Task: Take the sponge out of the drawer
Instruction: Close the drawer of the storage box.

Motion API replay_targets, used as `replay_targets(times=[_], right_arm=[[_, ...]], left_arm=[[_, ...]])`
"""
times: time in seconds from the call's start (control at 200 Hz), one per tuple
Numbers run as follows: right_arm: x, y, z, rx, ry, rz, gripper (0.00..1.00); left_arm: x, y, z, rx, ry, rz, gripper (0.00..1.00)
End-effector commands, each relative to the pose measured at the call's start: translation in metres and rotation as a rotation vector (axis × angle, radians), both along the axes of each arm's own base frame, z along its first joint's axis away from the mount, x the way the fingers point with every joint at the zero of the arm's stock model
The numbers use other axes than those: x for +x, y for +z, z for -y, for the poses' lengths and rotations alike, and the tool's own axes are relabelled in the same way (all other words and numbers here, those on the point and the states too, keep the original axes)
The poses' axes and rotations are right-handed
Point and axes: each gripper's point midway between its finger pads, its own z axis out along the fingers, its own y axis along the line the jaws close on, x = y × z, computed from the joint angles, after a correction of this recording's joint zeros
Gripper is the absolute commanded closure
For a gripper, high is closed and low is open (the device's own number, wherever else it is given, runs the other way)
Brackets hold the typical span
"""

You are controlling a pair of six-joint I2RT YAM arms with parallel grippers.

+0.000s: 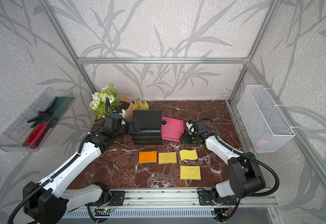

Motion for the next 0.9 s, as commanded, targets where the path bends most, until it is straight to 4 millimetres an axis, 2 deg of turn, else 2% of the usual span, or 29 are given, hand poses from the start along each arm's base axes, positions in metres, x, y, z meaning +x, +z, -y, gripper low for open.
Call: replay_targets(times=[0.0, 0.105, 0.2, 0.28, 0.355, 0.48, 0.54, 0.7, 0.895], right_arm=[[0.019, 0.007, -0.005, 0.033, -0.023, 0.036, 0.23], [0.027, 0.000, -0.009, 0.041, -0.041, 0.009, 0.31], [0.032, -0.006, -0.015, 0.045, -0.042, -0.001, 0.39], [0.034, -0.012, -0.020, 0.032, -0.037, -0.012, 0.44], [0.034, -0.016, -0.025, 0.020, -0.021, -0.019, 0.45], [0.034, -0.015, -0.027, -0.017, -0.012, -0.007, 0.58], [0.035, -0.011, -0.027, -0.023, -0.013, 0.007, 0.66], [0.043, 0.007, -0.025, -0.046, -0.022, 0.060, 0.73], [0.049, 0.036, -0.033, -0.029, -0.007, 0.125, 0.77]], left_arm=[[0.003, 0.000, 0.003, -0.032, -0.013, 0.011, 0.03], [0.004, -0.008, -0.005, 0.000, 0.012, -0.009, 0.02], [0.004, -0.011, -0.003, -0.010, -0.003, -0.018, 0.03], [0.005, -0.014, -0.003, -0.008, -0.006, -0.028, 0.02], [0.004, -0.017, -0.003, -0.010, -0.009, -0.034, 0.03], [0.003, -0.023, -0.005, -0.010, -0.003, -0.043, 0.03], [0.004, -0.024, -0.004, -0.017, -0.005, -0.045, 0.02], [0.006, -0.029, -0.002, -0.009, -0.018, -0.055, 0.02], [0.010, -0.029, 0.004, -0.031, -0.046, -0.051, 0.03]])
